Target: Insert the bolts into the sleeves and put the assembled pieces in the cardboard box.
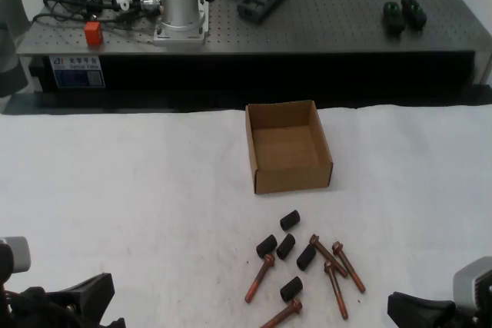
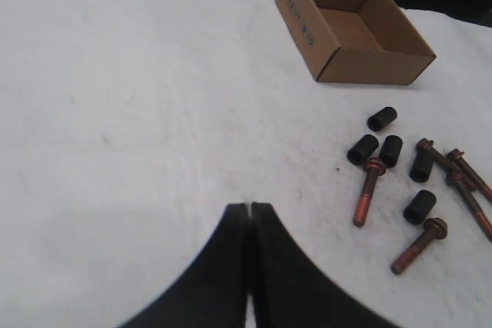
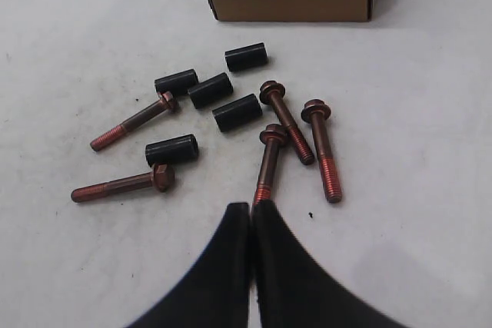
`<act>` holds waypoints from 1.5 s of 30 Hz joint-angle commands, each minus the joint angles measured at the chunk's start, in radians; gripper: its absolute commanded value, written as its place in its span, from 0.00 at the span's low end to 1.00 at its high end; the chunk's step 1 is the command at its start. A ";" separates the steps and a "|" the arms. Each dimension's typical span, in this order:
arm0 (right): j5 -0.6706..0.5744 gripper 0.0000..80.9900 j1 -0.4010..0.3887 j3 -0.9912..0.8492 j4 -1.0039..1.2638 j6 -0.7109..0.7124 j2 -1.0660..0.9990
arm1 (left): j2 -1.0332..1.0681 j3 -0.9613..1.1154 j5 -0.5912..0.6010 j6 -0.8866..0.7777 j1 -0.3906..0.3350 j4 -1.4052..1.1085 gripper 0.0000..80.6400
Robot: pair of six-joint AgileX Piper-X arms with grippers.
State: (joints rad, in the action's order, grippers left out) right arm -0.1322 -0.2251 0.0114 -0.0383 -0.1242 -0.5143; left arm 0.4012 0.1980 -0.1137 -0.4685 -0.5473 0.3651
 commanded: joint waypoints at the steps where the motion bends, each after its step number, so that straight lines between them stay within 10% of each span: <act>1: -0.008 0.01 0.001 -0.011 0.003 -0.006 0.007 | -0.009 0.002 -0.007 -0.003 0.000 -0.007 0.01; 7: -0.061 0.00 0.001 -0.012 0.158 -0.248 0.001 | -0.003 0.002 0.122 -0.008 0.000 -0.090 0.03; 15: 0.033 0.29 0.001 -0.398 -0.217 -0.063 -0.341 | 0.110 0.002 0.180 0.018 0.000 -0.253 0.45; 27: 0.132 0.29 0.002 -0.975 -0.631 0.217 -1.134 | 0.221 0.010 0.260 0.029 0.000 -0.275 0.39; 45: 0.209 0.28 0.002 -1.025 -0.713 0.260 -1.265 | 0.221 0.010 0.260 0.029 0.000 -0.277 0.39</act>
State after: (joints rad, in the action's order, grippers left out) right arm 0.0747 -0.2251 -1.0049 -0.7391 0.1239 -1.7698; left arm 0.6215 0.1980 0.1405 -0.4542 -0.5473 0.1011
